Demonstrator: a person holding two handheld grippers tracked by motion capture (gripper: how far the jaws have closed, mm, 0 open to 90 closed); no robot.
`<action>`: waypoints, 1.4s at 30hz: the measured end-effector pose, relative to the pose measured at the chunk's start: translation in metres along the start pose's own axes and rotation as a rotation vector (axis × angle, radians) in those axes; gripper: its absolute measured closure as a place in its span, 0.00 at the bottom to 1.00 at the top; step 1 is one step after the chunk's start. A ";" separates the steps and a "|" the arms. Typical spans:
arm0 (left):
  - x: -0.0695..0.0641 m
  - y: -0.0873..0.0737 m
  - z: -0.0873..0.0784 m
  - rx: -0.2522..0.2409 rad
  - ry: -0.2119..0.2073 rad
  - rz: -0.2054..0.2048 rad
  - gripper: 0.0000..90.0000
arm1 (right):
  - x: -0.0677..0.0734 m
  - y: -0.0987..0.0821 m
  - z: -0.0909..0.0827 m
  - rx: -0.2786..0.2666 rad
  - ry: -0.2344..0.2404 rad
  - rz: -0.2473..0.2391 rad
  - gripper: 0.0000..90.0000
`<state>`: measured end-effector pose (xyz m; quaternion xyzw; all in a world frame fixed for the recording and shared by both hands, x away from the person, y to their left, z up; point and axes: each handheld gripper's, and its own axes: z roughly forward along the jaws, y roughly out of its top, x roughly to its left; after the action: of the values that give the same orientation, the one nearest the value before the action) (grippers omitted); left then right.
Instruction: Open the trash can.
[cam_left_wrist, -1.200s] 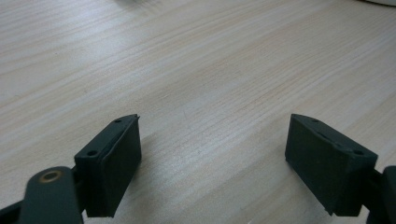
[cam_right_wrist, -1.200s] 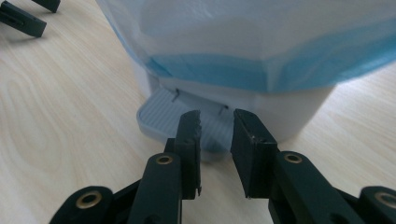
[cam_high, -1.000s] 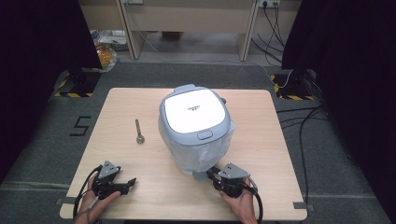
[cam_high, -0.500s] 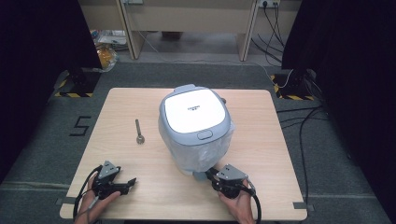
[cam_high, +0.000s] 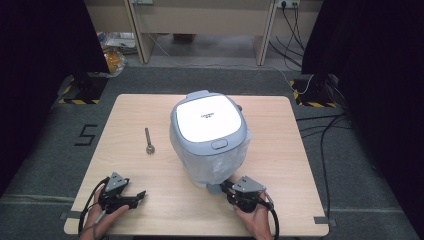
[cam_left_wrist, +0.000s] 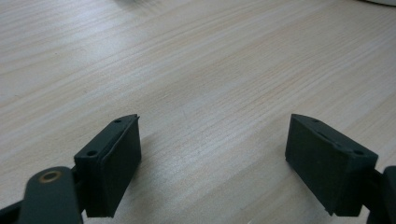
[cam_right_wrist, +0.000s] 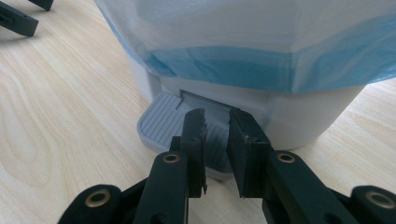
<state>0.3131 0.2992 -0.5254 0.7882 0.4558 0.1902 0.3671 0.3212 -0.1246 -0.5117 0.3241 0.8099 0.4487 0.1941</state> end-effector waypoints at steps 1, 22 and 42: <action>0.000 0.000 0.000 0.000 0.000 0.000 0.19 | 0.000 0.000 0.000 0.001 -0.001 0.000 0.85; 0.000 0.000 0.000 0.002 0.000 -0.001 0.19 | 0.004 0.000 0.006 0.071 -0.020 -0.040 0.85; 0.000 0.000 0.000 0.002 0.000 -0.002 0.19 | 0.004 0.000 0.007 0.073 -0.017 -0.042 0.85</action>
<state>0.3134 0.2989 -0.5253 0.7882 0.4567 0.1893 0.3665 0.3226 -0.1178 -0.5157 0.3176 0.8307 0.4120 0.1984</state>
